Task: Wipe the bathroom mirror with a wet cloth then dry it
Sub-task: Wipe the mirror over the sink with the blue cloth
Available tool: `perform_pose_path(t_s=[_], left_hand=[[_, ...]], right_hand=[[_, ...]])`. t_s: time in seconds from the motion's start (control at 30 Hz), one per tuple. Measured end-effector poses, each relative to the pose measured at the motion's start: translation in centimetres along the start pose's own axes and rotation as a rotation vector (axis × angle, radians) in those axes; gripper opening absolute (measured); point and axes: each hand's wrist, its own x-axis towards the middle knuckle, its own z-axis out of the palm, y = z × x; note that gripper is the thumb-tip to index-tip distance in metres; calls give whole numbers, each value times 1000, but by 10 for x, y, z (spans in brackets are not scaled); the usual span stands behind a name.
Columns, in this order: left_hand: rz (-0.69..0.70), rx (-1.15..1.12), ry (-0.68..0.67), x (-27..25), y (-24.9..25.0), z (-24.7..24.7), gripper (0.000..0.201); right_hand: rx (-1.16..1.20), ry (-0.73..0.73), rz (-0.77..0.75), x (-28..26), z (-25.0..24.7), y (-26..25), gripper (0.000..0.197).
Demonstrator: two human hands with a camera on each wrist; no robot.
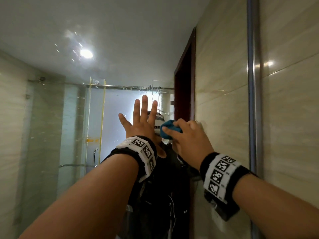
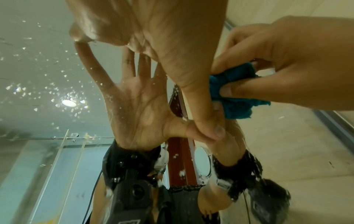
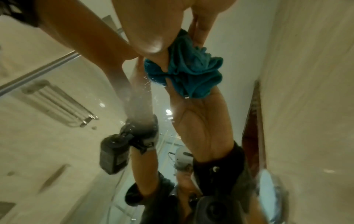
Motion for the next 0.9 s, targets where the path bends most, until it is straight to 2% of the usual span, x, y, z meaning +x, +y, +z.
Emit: perform_pose_path(t_s=[0.07, 0.1, 0.2, 0.23, 0.3, 0.37, 0.53, 0.67, 0.77, 0.8, 0.9], left_hand=[[-2, -11, -1, 0, 0, 0, 158], [-1, -15, -2, 0, 0, 0, 159], [12, -22, 7, 0, -1, 1, 161], [16, -24, 10, 0, -1, 2, 161], [20, -26, 14, 1, -2, 3, 161], [19, -24, 19, 1, -2, 3, 162], [16, -28, 21, 1, -1, 3, 161], [14, -37, 10, 1, -1, 2, 161], [14, -30, 6, 2, -1, 3, 161], [14, -27, 7, 2, -2, 3, 161], [13, -29, 17, 3, -2, 4, 162]], right_hand=[[-16, -22, -85, 3, -4, 10, 60], [-3, -21, -68, 11, -8, 16, 55], [198, 136, 261, 44, -28, 56, 25], [232, 163, 385, 54, -35, 72, 23], [134, 95, 454, 60, -45, 88, 34], [56, 70, 430, 52, -45, 81, 43], [36, 4, 329, 13, -27, 49, 52], [38, -60, 208, -9, -22, 44, 50], [46, -80, 157, -2, -29, 55, 44], [76, -57, 188, 6, -34, 61, 41], [181, 58, 409, 25, -49, 86, 36]])
